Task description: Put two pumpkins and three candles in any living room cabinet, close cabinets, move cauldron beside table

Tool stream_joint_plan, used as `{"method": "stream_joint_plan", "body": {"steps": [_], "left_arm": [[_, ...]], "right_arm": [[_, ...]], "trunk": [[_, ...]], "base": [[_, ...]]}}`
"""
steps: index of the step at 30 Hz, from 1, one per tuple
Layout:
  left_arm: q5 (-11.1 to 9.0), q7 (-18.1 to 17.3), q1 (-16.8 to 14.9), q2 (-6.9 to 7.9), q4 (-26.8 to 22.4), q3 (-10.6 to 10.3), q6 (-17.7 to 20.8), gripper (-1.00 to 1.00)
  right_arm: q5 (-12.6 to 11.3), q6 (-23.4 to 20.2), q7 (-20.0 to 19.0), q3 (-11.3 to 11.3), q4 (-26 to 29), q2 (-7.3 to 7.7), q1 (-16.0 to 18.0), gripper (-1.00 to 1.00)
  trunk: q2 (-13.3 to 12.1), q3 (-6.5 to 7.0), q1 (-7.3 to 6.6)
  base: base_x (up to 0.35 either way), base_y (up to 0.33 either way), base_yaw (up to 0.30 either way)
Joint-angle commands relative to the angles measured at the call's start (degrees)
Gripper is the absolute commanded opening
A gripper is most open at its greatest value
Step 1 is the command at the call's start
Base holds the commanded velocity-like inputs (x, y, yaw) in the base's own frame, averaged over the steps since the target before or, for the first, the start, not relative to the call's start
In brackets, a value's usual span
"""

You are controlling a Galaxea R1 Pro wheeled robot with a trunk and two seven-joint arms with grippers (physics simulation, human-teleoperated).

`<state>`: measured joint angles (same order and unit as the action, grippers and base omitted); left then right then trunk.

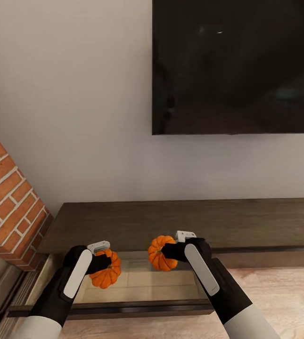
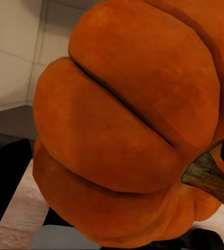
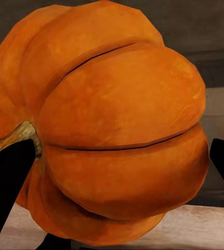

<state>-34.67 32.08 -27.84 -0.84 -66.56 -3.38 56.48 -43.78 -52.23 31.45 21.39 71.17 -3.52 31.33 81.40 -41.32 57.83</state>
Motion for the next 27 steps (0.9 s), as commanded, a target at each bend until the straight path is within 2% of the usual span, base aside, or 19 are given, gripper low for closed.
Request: {"method": "stream_joint_plan", "body": {"steps": [1, 27], "left_arm": [[-0.63, 0.58, -0.05, 0.02, 0.01, -0.05, 0.04, -1.0], [-0.58, 0.62, -0.11, -0.04, -0.4, -0.05, -0.71, -1.0]], "right_arm": [[-0.58, -0.11, 0.6, 0.05, 0.07, 0.0, 0.05, -1.0], [-0.6, -0.33, 0.72, 0.14, -0.07, 0.0, 0.05, -1.0]], "trunk": [[0.45, -0.23, 0.22], [10.87, -4.9, 5.93]], "base": [[0.0, 0.0, 0.0], [0.0, 0.0, 0.0]]}}
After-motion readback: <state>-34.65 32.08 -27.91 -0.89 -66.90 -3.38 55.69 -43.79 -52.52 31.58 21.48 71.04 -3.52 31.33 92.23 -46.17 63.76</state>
